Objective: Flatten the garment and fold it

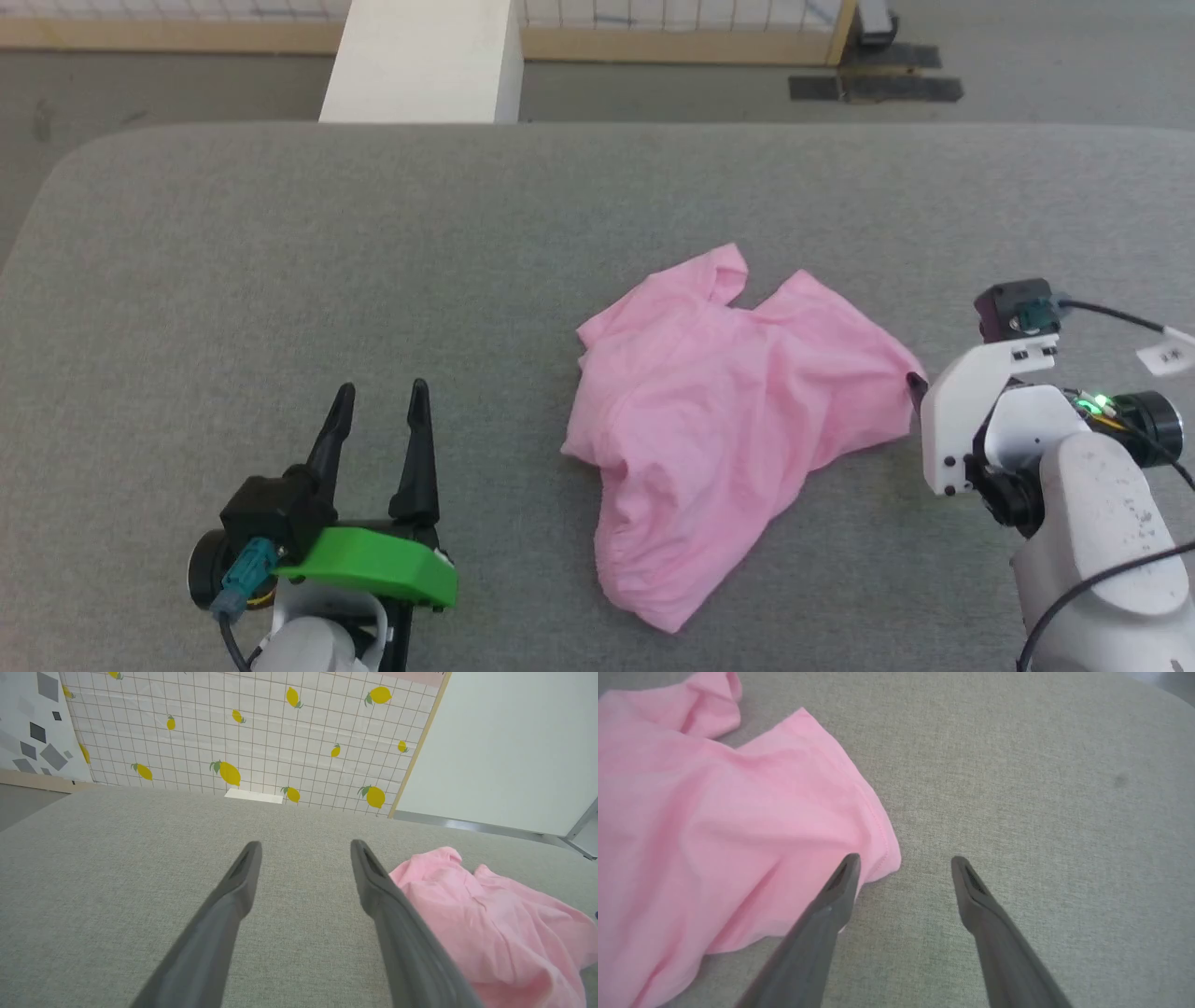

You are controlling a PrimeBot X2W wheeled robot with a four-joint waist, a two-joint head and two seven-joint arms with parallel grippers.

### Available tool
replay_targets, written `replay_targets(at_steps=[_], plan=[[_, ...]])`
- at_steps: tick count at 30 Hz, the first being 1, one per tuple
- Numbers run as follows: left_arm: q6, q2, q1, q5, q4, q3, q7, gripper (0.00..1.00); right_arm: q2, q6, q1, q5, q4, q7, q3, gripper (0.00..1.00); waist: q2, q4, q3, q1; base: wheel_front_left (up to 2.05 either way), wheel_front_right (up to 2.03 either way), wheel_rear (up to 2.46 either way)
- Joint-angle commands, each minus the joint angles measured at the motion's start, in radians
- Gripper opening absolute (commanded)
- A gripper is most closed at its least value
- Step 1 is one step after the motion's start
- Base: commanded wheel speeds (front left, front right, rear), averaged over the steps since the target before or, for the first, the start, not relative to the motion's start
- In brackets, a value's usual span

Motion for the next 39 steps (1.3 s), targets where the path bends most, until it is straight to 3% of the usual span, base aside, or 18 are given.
replay_targets(at_steps=[1, 5, 6, 7, 13, 18, 24, 30, 31, 32, 36, 39], plan=[[-0.011, -0.009, -0.021, 0.007, 0.000, 0.009, -0.005, 1.00, -0.004, -0.002, -0.020, -0.016, 0.030, 0.013, 0.003, 1.00, 0.0000, 0.047, 0.058, 0.0000, 0.00, 0.00, 0.00], [-0.034, -0.027, -0.039, 0.021, 0.015, 0.023, -0.005, 1.00, -0.001, -0.002, -0.048, -0.011, 0.114, 0.043, 0.017, 1.00, 0.0000, 0.067, 0.083, 0.0000, 0.00, 0.00, 0.00], [-0.040, -0.032, -0.041, 0.023, 0.020, 0.027, -0.005, 1.00, 0.001, -0.002, -0.054, -0.001, 0.127, 0.038, 0.019, 0.36, 0.0000, 0.068, 0.086, 0.0000, 0.00, 0.00, 0.00], [-0.044, -0.035, -0.042, 0.024, 0.024, 0.031, -0.005, 1.00, 0.002, -0.002, -0.058, 0.007, 0.135, 0.032, 0.023, 0.00, 0.0000, 0.067, 0.087, 0.0000, 0.00, 0.00, 0.00], [-0.078, -0.059, -0.043, 0.032, 0.058, 0.044, -0.005, 1.00, -0.024, -0.002, -0.056, 0.078, 0.089, -0.073, -0.033, 0.00, 0.0000, 0.050, 0.054, 0.0000, 0.00, 0.00, 0.00], [-0.084, -0.080, -0.022, 0.039, 0.073, 0.060, -0.005, 1.00, -0.030, -0.002, 0.084, 0.122, -0.086, -0.133, -0.181, 0.00, 0.0000, 0.020, -0.004, 0.0000, 0.00, 0.00, 0.00], [-0.091, -0.083, 0.012, 0.043, 0.086, 0.074, -0.005, 1.00, 0.017, -0.002, 0.371, 0.197, -0.298, -0.042, -0.273, 0.00, 0.0000, -0.031, -0.057, 0.0000, 0.00, 0.00, 0.00], [-0.090, -0.081, 0.039, 0.034, 0.102, 0.078, 0.000, 1.00, 0.020, -0.002, 0.549, 0.375, -0.309, 0.037, -0.205, 0.00, 0.0000, -0.089, -0.093, 0.0000, 0.00, 0.00, 0.00], [-0.093, -0.082, 0.042, 0.028, 0.104, 0.076, 0.006, 1.00, 0.020, -0.002, 0.549, 0.398, -0.314, 0.010, -0.206, 0.39, 0.0000, -0.099, -0.098, 0.0000, 0.00, 0.00, 0.00], [-0.097, -0.085, 0.044, 0.020, 0.105, 0.073, 0.015, 1.00, 0.020, -0.002, 0.544, 0.411, -0.318, -0.014, -0.210, 1.00, 0.0000, -0.108, -0.101, 0.0000, 0.00, 0.00, 0.00], [-0.154, -0.105, 0.026, -0.041, 0.085, 0.023, 0.105, 1.00, 0.020, -0.002, 0.501, 0.400, -0.347, -0.146, -0.260, 1.00, 0.0000, -0.130, -0.104, 0.0000, 0.00, 0.00, 0.00], [-0.209, -0.112, -0.004, -0.073, 0.069, -0.074, 0.260, 1.00, 0.020, -0.002, 0.477, 0.372, -0.361, -0.192, -0.290, 1.00, 0.0000, -0.140, -0.100, 0.0000, 0.00, 0.00, 0.00]])
